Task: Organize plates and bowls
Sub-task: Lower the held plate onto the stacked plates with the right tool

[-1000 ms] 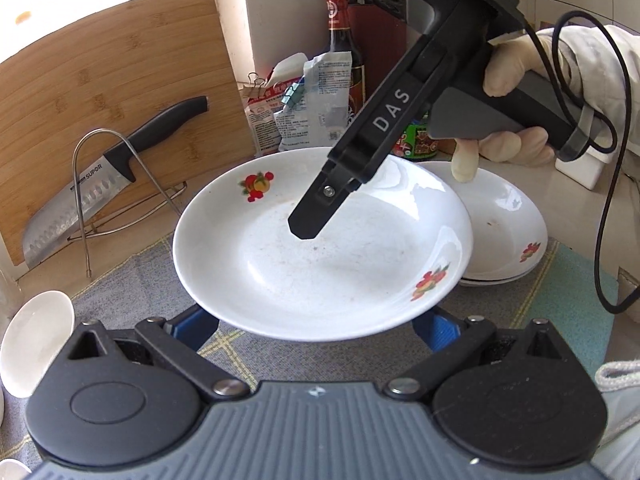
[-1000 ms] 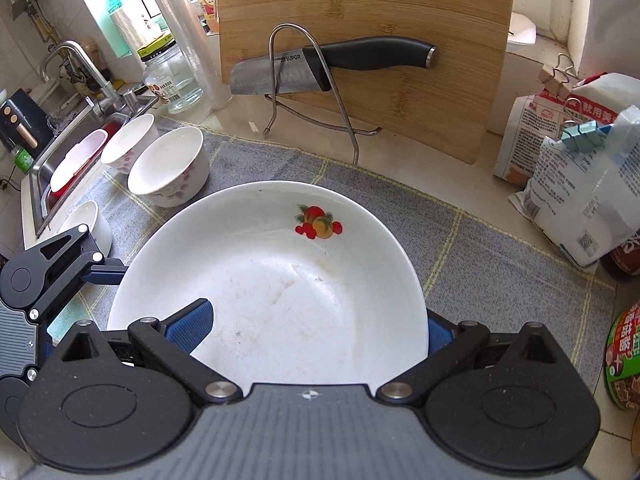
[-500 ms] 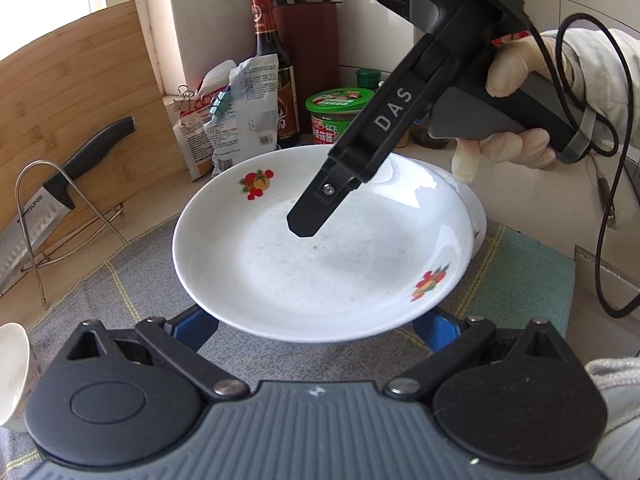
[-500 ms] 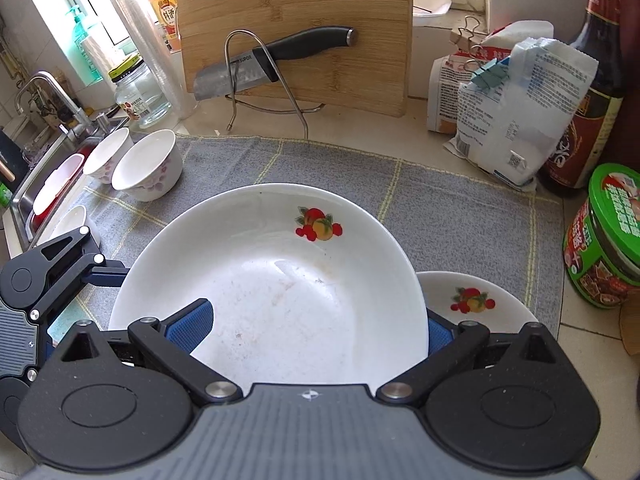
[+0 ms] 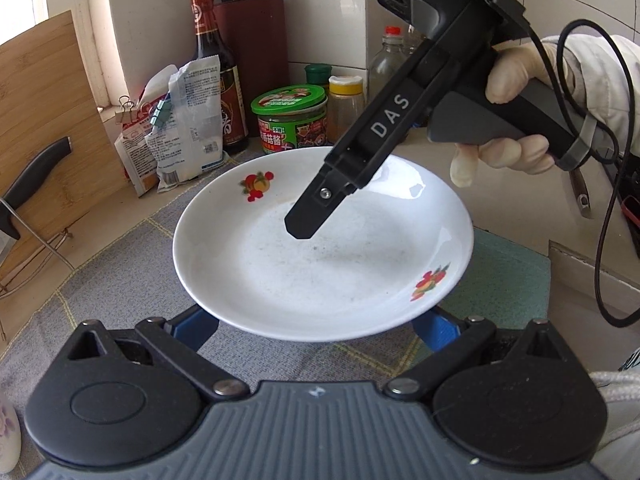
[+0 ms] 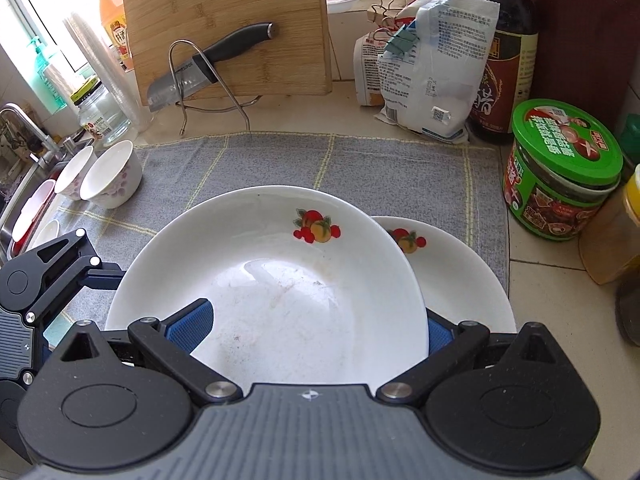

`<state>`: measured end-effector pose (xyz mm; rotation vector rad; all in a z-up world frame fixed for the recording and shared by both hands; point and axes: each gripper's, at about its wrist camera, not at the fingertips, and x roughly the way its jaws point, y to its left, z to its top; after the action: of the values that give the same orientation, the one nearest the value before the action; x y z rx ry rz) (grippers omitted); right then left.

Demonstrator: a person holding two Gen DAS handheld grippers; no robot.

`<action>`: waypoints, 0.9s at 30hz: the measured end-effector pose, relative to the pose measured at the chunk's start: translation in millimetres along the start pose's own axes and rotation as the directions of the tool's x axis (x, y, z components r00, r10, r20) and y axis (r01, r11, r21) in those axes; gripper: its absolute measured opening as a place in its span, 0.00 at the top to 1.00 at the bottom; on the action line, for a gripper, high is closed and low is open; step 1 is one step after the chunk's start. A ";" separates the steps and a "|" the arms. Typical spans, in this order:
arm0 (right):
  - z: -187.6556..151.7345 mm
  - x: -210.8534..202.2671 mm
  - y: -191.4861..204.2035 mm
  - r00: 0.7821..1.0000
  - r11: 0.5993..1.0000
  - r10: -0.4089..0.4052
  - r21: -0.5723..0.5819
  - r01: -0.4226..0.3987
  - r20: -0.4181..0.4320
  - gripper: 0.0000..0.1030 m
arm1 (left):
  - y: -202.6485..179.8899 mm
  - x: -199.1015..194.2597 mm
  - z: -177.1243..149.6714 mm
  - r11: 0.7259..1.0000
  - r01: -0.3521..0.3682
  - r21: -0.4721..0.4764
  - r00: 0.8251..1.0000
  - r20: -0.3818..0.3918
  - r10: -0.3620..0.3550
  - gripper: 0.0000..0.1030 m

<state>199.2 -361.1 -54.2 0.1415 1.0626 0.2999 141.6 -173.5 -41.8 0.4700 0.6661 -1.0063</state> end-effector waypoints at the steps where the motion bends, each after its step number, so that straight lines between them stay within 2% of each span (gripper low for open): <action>1: -1.3 -0.1 -2.5 1.000 1.000 -0.002 0.008 0.002 0.001 0.00 | 0.3 0.9 0.3 1.000 0.003 0.003 1.000 -0.002 -0.003 0.01; 12: -10.8 4.3 -18.8 1.000 0.998 -0.016 0.059 0.016 -0.008 0.00 | 2.7 14.7 5.7 0.998 0.053 0.015 0.998 -0.032 -0.052 0.01; 27: -15.1 10.4 -31.7 0.999 0.995 -0.030 0.090 0.032 -0.025 0.00 | 3.6 25.6 9.4 0.996 0.082 0.021 0.995 -0.050 -0.081 0.01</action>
<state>196.2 -388.5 -78.3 0.2024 1.1016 0.2265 156.9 -193.5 -52.8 0.4926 0.7231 -1.0835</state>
